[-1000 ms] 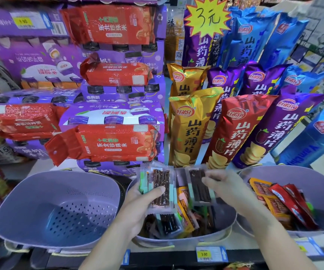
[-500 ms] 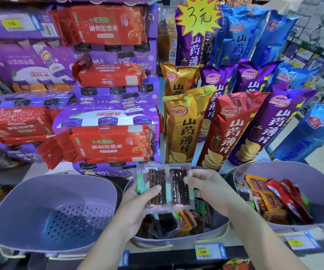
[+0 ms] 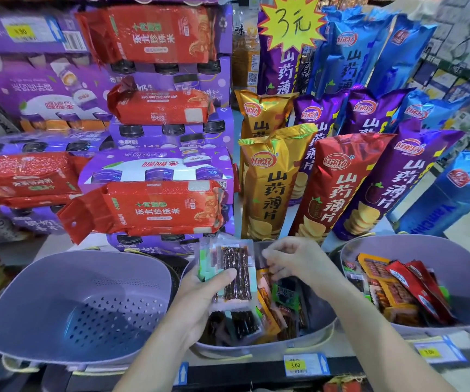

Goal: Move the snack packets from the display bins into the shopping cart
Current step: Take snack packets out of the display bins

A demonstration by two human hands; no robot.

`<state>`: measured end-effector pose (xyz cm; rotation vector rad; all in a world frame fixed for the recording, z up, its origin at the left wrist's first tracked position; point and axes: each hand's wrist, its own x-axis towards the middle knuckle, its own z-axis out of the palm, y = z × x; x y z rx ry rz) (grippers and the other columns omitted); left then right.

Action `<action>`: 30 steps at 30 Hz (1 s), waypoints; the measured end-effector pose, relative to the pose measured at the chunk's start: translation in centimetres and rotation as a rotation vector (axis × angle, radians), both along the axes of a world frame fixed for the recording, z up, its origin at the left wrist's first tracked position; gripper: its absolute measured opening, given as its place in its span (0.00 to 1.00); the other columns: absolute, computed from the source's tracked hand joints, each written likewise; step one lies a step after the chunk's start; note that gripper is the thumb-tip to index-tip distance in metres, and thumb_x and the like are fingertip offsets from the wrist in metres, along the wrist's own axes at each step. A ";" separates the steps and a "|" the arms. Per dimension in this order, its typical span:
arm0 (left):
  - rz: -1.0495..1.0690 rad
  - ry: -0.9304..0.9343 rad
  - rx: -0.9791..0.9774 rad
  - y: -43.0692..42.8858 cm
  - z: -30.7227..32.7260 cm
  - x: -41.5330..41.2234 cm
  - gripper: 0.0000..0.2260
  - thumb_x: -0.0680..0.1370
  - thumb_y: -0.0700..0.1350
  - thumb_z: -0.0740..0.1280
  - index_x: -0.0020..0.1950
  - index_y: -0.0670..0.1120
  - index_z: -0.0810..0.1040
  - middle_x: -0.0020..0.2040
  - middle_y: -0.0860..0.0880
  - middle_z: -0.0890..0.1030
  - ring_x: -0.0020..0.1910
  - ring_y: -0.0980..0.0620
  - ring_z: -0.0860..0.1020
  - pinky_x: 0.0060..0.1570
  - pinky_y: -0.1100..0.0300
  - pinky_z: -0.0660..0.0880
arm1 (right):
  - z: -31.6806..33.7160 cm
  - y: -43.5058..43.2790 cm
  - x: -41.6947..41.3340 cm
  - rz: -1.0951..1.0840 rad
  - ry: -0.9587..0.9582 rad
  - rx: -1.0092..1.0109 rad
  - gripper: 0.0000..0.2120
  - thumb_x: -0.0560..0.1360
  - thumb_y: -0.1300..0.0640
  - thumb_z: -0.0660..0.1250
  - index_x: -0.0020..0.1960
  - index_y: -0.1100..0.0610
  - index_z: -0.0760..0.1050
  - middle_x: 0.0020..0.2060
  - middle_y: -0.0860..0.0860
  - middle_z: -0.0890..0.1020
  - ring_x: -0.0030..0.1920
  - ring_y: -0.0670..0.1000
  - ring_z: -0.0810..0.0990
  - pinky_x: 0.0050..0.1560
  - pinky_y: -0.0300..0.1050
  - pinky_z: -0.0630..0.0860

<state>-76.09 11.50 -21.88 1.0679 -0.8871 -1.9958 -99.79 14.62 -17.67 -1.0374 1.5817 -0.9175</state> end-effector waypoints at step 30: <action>0.078 -0.016 0.038 0.0 1.0 -0.1 0.28 0.67 0.43 0.80 0.67 0.43 0.81 0.60 0.41 0.87 0.58 0.43 0.86 0.45 0.48 0.86 | 2.5 2.5 -2.1 -0.167 0.277 0.002 0.07 0.78 0.59 0.71 0.51 0.47 0.83 0.45 0.50 0.86 0.42 0.48 0.86 0.36 0.41 0.82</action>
